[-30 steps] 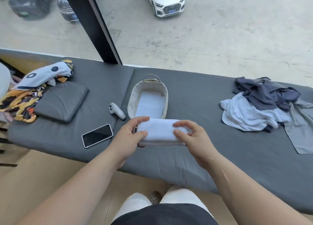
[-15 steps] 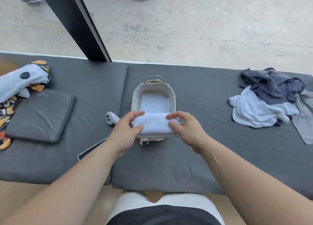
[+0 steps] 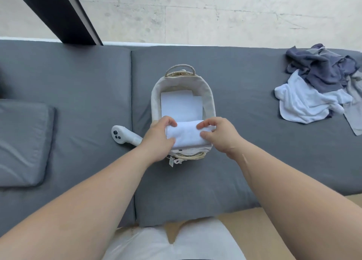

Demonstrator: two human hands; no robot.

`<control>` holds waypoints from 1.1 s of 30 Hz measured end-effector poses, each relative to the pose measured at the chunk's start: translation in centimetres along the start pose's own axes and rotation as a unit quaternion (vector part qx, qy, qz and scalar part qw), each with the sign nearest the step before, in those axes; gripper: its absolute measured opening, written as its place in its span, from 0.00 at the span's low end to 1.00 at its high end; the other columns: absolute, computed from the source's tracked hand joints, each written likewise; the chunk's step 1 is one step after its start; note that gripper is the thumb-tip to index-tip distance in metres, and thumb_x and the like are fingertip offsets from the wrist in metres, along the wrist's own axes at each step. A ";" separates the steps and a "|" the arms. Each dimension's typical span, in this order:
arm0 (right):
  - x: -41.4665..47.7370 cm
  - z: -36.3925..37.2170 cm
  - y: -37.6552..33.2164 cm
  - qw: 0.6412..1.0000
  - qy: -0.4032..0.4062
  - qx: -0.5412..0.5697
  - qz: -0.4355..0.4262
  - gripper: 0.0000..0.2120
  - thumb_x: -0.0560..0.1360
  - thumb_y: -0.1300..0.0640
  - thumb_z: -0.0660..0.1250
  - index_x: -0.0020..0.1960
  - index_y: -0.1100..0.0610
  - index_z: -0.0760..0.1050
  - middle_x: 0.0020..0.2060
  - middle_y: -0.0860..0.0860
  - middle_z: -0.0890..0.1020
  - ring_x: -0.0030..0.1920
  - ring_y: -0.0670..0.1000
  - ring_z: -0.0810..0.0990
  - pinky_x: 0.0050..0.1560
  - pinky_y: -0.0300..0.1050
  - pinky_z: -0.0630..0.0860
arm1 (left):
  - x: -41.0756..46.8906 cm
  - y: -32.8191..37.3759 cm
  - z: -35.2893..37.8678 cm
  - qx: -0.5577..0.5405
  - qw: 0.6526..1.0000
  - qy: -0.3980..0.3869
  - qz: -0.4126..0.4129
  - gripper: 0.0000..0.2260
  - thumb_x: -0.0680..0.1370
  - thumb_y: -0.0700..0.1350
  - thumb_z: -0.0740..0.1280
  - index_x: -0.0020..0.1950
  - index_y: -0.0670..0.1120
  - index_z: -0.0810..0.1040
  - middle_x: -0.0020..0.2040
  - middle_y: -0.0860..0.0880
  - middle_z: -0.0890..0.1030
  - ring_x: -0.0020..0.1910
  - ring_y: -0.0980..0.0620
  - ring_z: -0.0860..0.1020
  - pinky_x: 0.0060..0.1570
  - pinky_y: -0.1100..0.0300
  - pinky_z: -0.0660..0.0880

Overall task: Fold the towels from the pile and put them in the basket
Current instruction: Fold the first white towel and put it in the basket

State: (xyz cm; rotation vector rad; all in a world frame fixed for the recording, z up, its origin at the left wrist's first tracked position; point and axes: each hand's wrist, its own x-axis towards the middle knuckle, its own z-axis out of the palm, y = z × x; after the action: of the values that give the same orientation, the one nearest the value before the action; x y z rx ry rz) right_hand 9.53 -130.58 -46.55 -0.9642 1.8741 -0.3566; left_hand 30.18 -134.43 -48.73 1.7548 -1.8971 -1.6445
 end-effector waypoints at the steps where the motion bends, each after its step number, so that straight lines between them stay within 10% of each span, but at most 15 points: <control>1: 0.7 0.3 0.5 1.000 0.002 -0.027 -0.010 0.10 0.76 0.61 0.68 0.46 0.45 0.81 0.56 0.48 0.73 0.46 0.50 0.74 0.40 0.40 0.71 | 0.5 -0.2 0.6 0.036 0.999 0.003 0.012 0.16 0.76 0.38 0.65 0.58 0.57 0.70 0.61 0.52 0.69 0.48 0.50 0.75 0.39 0.61 0.72; 6: 3.0 1.3 2.4 0.977 -0.023 -0.198 -0.071 0.08 0.76 0.59 0.69 0.53 0.49 0.80 0.61 0.47 0.71 0.56 0.52 0.75 0.56 0.45 0.72 | 2.6 -1.3 2.9 0.204 0.977 0.026 0.062 0.15 0.76 0.38 0.65 0.57 0.55 0.66 0.54 0.50 0.65 0.42 0.44 0.74 0.43 0.51 0.73; 18: 6.7 4.1 1.9 0.879 -0.136 -0.451 -0.078 0.13 0.78 0.62 0.61 0.60 0.53 0.74 0.56 0.52 0.70 0.37 0.45 0.68 0.48 0.48 0.77 | 5.9 -2.2 4.5 0.523 0.848 -0.015 0.086 0.11 0.76 0.44 0.67 0.56 0.51 0.71 0.43 0.50 0.69 0.43 0.48 0.68 0.42 0.55 0.64; 25: 5.6 1.9 4.4 0.759 -0.119 -0.553 -0.321 0.14 0.82 0.51 0.54 0.53 0.51 0.78 0.57 0.48 0.72 0.60 0.52 0.70 0.57 0.48 0.67 | 4.6 -2.0 4.0 0.573 0.800 -0.015 0.177 0.05 0.79 0.46 0.62 0.49 0.51 0.77 0.46 0.51 0.66 0.51 0.48 0.71 0.47 0.55 0.60; 29: 3.9 -0.9 5.0 0.703 -0.212 -0.588 -0.340 0.27 0.84 0.44 0.42 0.75 0.54 0.66 0.77 0.49 0.62 0.77 0.52 0.58 0.78 0.54 0.51 | 2.5 -3.1 2.7 0.531 0.818 -0.088 0.205 0.24 0.81 0.57 0.43 0.64 0.50 0.74 0.59 0.51 0.77 0.55 0.47 0.77 0.55 0.52 0.68; 33: 3.6 -1.7 4.0 0.683 -0.245 -0.613 -0.313 0.41 0.78 0.37 0.27 0.79 0.53 0.61 0.80 0.48 0.57 0.80 0.50 0.52 0.79 0.54 0.38 | 1.3 -2.3 2.0 0.569 0.791 -0.181 0.138 0.31 0.82 0.62 0.40 0.76 0.49 0.67 0.81 0.47 0.57 0.78 0.47 0.59 0.77 0.45 0.49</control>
State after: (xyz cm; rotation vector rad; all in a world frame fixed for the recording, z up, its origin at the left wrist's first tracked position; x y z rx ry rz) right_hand 5.41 -130.95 -50.35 -2.3158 1.0258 0.8738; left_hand 29.94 -133.61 -51.89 1.1856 -3.5650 -0.6891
